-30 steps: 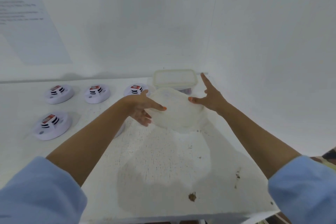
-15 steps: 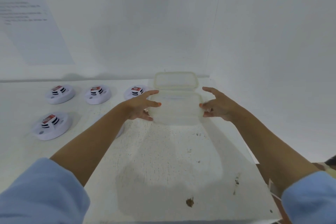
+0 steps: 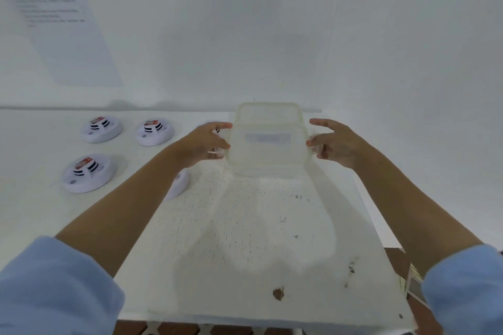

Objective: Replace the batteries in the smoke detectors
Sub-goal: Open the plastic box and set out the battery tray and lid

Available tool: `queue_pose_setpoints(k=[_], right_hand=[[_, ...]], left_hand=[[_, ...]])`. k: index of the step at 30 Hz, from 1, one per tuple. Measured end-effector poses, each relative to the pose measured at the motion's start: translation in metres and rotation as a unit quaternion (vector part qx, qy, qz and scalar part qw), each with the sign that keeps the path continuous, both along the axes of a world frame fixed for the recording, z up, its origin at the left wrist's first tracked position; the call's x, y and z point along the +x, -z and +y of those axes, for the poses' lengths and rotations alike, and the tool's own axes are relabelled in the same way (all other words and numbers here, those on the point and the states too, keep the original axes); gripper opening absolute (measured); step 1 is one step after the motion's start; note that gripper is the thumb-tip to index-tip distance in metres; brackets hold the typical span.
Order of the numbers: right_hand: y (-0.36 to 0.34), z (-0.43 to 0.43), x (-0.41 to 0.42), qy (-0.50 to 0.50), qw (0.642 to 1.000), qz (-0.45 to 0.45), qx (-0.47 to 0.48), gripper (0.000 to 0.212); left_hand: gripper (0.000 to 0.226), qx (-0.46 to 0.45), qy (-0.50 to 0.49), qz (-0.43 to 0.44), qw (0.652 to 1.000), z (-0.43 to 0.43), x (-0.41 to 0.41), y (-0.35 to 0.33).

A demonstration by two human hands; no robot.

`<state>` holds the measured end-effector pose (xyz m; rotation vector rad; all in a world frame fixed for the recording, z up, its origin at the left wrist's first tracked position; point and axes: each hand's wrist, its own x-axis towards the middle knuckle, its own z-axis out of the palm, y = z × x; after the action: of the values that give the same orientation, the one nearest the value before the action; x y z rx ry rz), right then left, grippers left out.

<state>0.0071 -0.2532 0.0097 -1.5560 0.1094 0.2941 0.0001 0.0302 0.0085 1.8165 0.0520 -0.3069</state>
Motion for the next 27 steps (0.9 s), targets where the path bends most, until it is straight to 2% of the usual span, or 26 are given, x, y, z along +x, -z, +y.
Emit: queue_pose_setpoints(k=[7, 11, 15, 18, 22, 25, 27], right_hand=[[-0.004, -0.01, -0.017, -0.048, 0.999, -0.014, 0.006, 0.053], [0.001, -0.015, -0.038, -0.07, 0.997, -0.023, -0.006, 0.041], [0.014, -0.013, -0.059, -0.038, 0.998, -0.045, 0.0, 0.04], [0.035, -0.006, -0.079, -0.03, 0.994, -0.101, -0.033, 0.039], [0.066, -0.004, -0.104, 0.01, 0.987, -0.154, -0.039, 0.049], [0.078, -0.005, -0.117, 0.006, 0.979, -0.176, -0.102, 0.055], [0.08, -0.006, -0.122, -0.008, 0.969, -0.184, -0.167, 0.051]], left_hand=[[0.064, -0.03, 0.046, -0.098, 0.994, 0.009, -0.026, -0.006], [0.06, 0.017, 0.087, -0.198, 0.976, 0.011, -0.042, -0.001], [0.041, 0.145, 0.068, -0.351, 0.923, 0.011, -0.063, 0.016], [0.033, 0.226, 0.109, -0.45, 0.857, 0.018, -0.077, 0.039], [0.033, 0.316, 0.148, -0.453, 0.821, 0.024, -0.092, 0.058], [0.032, 0.362, 0.205, -0.371, 0.83, 0.026, -0.099, 0.064], [0.03, 0.382, 0.227, -0.331, 0.832, 0.027, -0.098, 0.069]])
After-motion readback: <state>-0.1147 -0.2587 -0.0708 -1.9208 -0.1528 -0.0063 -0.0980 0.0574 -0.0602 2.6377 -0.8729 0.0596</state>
